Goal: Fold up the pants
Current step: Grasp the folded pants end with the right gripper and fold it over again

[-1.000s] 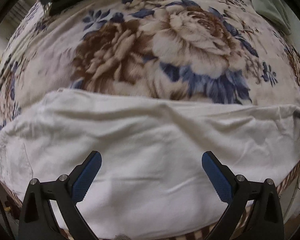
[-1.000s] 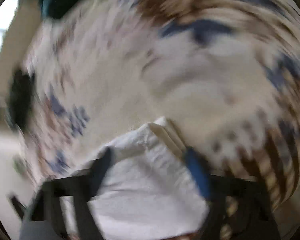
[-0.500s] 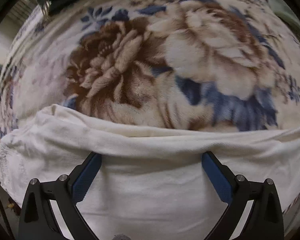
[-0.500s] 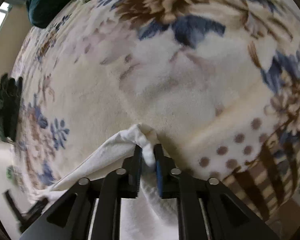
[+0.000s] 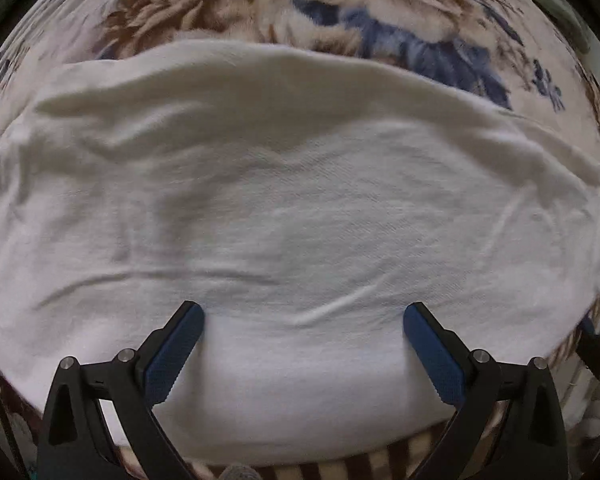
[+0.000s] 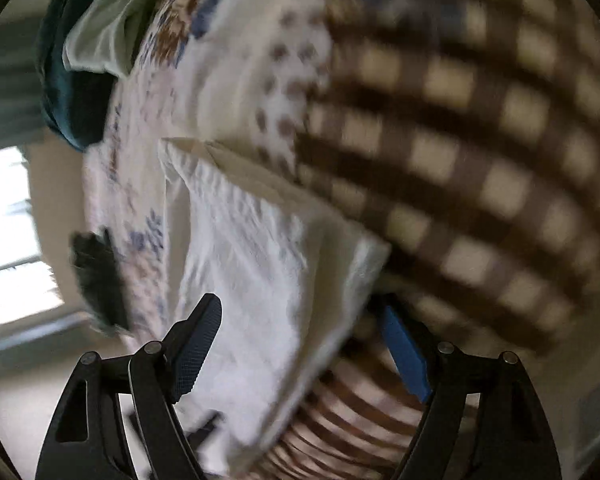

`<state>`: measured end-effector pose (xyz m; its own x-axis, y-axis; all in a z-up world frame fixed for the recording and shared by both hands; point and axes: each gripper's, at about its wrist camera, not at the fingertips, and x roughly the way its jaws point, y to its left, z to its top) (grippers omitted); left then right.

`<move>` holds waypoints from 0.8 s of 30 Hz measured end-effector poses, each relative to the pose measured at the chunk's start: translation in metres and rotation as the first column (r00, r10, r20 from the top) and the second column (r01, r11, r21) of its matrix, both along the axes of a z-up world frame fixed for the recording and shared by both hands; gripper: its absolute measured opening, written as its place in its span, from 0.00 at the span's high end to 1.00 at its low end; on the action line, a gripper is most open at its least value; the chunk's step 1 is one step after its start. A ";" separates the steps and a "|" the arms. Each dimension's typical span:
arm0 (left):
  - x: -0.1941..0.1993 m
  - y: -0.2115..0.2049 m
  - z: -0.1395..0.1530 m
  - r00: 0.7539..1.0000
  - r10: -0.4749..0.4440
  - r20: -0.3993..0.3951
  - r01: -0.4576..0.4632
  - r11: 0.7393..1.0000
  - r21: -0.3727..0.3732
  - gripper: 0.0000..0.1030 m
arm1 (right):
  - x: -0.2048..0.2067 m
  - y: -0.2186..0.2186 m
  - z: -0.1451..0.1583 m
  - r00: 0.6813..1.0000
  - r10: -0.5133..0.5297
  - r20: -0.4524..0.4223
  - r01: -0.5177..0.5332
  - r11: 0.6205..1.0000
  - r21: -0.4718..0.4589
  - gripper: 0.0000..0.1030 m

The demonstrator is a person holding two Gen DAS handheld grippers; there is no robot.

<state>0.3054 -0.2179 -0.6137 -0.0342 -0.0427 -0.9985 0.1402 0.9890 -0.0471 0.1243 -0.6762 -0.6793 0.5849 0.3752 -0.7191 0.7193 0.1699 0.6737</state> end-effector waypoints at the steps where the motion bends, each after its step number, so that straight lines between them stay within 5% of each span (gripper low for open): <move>1: 0.003 -0.001 -0.003 1.000 0.011 -0.002 -0.011 1.000 -0.005 0.00 | 0.002 0.004 -0.007 0.999 -0.026 0.048 0.026 1.000 0.018 0.20; 5: 0.009 0.016 -0.014 0.999 0.028 -0.020 -0.028 1.000 -0.005 0.00 | 0.019 0.015 -0.023 0.952 -0.127 0.279 0.097 0.988 0.120 0.20; 8: 0.016 0.019 -0.022 0.998 0.046 -0.032 -0.046 0.999 0.002 0.00 | 0.036 0.024 -0.037 0.952 -0.093 0.292 0.061 0.991 0.116 0.26; 11: 0.027 0.024 -0.026 0.999 0.044 -0.032 -0.043 0.999 0.026 0.00 | 0.044 0.029 -0.046 0.979 -0.068 0.194 0.056 0.996 0.068 0.81; 12: 0.028 0.023 -0.027 0.998 0.044 -0.040 -0.042 0.999 0.029 0.00 | 0.041 0.030 -0.047 0.981 -0.065 0.181 0.055 0.997 0.062 0.86; 18: 0.025 0.045 0.017 0.986 0.166 -0.008 -0.166 0.984 -0.059 0.00 | 0.030 0.036 -0.018 0.978 -0.096 0.186 0.096 0.995 0.008 0.92; 24: 0.024 0.125 0.059 0.955 0.289 0.066 -0.289 0.957 -0.013 0.00 | 0.041 0.059 0.047 0.984 0.038 0.172 -0.007 0.984 -0.175 0.93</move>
<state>0.3298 -0.0925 -0.5545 0.0469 -0.0438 -0.9979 -0.1487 0.9876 -0.0503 0.1652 -0.6170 -0.6324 0.6999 0.2683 -0.6620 0.5879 0.3100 0.7472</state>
